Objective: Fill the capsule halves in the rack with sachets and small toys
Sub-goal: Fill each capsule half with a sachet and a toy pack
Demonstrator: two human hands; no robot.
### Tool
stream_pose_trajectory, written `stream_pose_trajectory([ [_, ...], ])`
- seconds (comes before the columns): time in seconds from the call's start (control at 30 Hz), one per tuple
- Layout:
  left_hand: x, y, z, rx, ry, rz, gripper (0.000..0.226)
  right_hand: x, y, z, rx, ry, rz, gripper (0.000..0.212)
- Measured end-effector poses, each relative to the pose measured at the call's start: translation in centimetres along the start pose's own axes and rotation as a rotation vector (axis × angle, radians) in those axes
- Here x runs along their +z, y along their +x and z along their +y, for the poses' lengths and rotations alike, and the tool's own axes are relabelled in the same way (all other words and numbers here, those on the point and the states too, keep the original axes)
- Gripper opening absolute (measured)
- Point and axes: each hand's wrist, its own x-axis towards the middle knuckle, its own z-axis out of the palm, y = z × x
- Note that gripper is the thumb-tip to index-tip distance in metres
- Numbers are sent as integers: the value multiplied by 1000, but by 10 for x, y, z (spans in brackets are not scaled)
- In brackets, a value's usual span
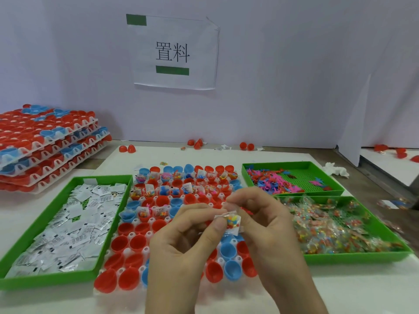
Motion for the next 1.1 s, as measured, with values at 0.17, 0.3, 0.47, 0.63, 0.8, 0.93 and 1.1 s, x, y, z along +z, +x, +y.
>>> stream_pose_trajectory([
  [0.17,3,-1,-2,10,-1,43,22,-5,0,-2,-65,52,18,8],
  [0.3,5,-3,-4,27,-3,120,23,-5,-1,-4,-100,51,23,13],
  [0.47,5,-3,-2,103,76,191,16,-5,-3,-7,-80,15,-116,24],
  [0.63,3,-3,-1,138,159,193,24,-3,-2,-5,-25,-115,-74,20],
  [0.8,0,-4,-2,85,136,206,21,-3,-3,-5,40,-76,-156,12],
  [0.93,-4,-3,-5,76,130,211,24,-2,-3,1,-14,-74,-121,12],
  [1.1,-8,-3,-9,74,140,189,21,-6,-1,4,-52,-94,-88,13],
])
